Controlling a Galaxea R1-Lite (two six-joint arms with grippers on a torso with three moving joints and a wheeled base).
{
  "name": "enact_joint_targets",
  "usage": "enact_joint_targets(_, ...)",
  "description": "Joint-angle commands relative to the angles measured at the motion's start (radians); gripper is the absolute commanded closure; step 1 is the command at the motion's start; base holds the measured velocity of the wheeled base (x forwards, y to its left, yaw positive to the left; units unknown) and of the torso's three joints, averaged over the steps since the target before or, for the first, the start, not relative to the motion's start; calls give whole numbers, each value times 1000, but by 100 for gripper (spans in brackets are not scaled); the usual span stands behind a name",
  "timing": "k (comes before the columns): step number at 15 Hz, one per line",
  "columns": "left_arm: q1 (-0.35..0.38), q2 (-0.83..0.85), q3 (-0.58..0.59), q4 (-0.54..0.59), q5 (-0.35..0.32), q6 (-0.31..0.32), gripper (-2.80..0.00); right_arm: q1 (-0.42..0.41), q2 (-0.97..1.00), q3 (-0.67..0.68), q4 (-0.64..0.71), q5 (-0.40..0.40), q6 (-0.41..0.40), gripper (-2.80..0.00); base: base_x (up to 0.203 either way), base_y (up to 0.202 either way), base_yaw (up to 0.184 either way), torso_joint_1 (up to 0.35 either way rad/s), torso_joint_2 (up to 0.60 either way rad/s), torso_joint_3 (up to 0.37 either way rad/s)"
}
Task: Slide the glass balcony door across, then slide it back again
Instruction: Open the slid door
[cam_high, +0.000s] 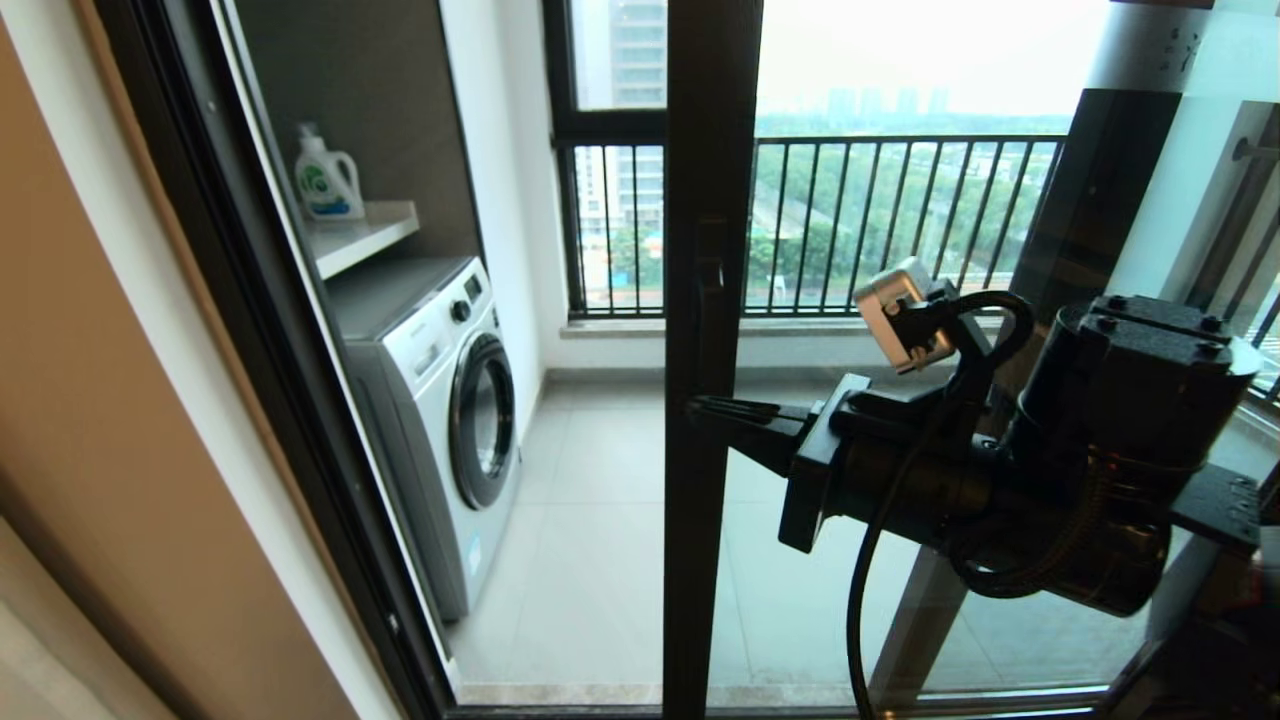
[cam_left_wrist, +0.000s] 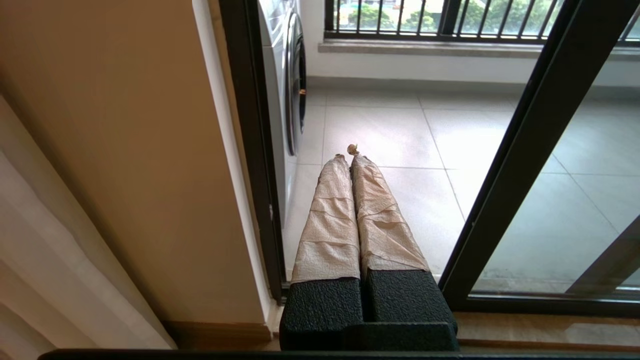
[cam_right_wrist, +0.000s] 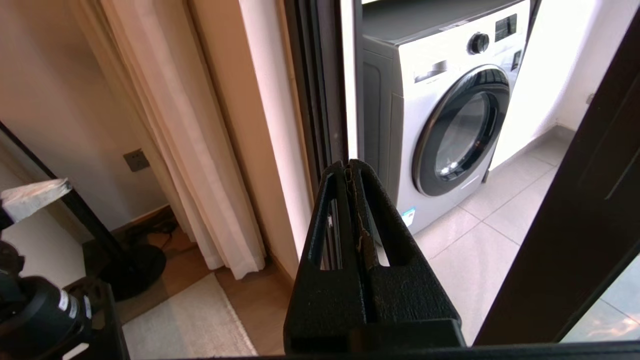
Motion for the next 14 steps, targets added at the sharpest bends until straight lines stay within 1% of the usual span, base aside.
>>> enact_joint_targets(1,0,2,0,0,0,0,0,-18,48,-43,-6,-7,6,0,0,0,0,0,0,0)
enact_joint_targets(4,0,2,0,0,0,0,0,-51,135,-123,-6,-53,19,0,0,0,0,0,0,0)
enact_joint_targets(7,0,2,0,0,0,0,0,-75,258,-242,-6,-124,36,0,0,0,0,0,0,0)
enact_joint_targets(10,0,2,0,0,0,0,0,-86,385,-365,-6,-176,37,0,0,0,0,0,0,0)
enact_joint_targets(14,0,2,0,0,0,0,0,-86,486,-482,-6,-235,34,0,0,0,0,0,0,0)
